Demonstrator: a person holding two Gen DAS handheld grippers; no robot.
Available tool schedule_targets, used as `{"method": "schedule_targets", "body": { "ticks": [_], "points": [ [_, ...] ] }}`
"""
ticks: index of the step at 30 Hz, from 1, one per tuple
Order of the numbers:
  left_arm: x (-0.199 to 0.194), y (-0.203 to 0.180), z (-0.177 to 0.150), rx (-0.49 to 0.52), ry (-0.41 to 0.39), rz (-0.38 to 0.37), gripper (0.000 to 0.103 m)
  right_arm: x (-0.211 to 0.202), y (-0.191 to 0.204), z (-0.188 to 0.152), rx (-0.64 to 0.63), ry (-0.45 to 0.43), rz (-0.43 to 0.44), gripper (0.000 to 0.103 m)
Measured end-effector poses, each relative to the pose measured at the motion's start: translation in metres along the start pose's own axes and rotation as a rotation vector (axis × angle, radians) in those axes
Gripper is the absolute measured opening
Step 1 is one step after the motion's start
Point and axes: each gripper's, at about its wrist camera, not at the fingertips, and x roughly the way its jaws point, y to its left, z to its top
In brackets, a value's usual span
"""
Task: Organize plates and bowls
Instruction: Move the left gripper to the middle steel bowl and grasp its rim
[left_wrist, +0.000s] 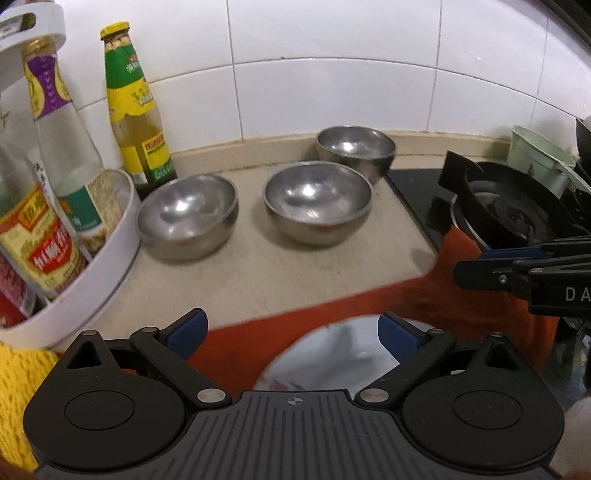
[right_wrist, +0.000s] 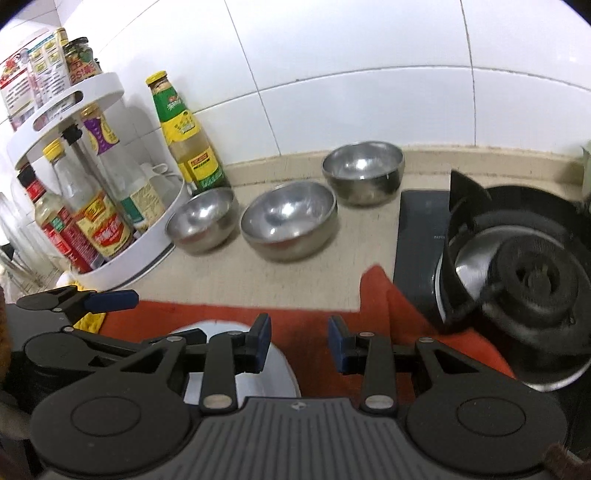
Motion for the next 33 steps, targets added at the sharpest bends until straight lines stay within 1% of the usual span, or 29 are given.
{"method": "schedule_targets", "body": {
  "ticks": [3, 5, 8, 13, 19, 24, 26, 28, 31, 33],
  "points": [
    [0.006, 0.009, 0.010, -0.011, -0.005, -0.015, 0.101, 0.006, 0.004, 0.012, -0.013, -0.010, -0.011, 0.032],
    [0.013, 0.014, 0.018, -0.029, 0.006, -0.035, 0.101, 0.012, 0.004, 0.022, -0.013, -0.008, -0.010, 0.032],
    [0.026, 0.020, 0.031, -0.054, 0.017, -0.063, 0.101, 0.024, -0.001, 0.038, -0.002, 0.010, -0.033, 0.032],
    [0.045, 0.024, 0.048, -0.096, 0.031, -0.099, 0.100, 0.046, -0.012, 0.062, 0.019, 0.026, -0.044, 0.032],
    [0.074, 0.022, 0.062, -0.112, 0.074, -0.110, 0.100, 0.081, -0.028, 0.083, 0.060, 0.068, -0.054, 0.032],
    [0.093, 0.022, 0.069, -0.137, 0.090, -0.112, 0.099, 0.104, -0.036, 0.089, 0.074, 0.102, -0.046, 0.032],
    [0.098, 0.022, 0.072, -0.139, 0.090, -0.101, 0.099, 0.112, -0.039, 0.091, 0.082, 0.115, -0.039, 0.032],
    [0.101, 0.022, 0.073, -0.143, 0.087, -0.097, 0.097, 0.118, -0.042, 0.092, 0.095, 0.121, -0.030, 0.032],
    [0.107, 0.024, 0.076, -0.162, 0.088, -0.113, 0.093, 0.128, -0.043, 0.093, 0.109, 0.134, -0.016, 0.032],
    [0.115, 0.023, 0.077, -0.158, 0.112, -0.109, 0.087, 0.135, -0.043, 0.094, 0.110, 0.150, -0.008, 0.032]
  ]
}}
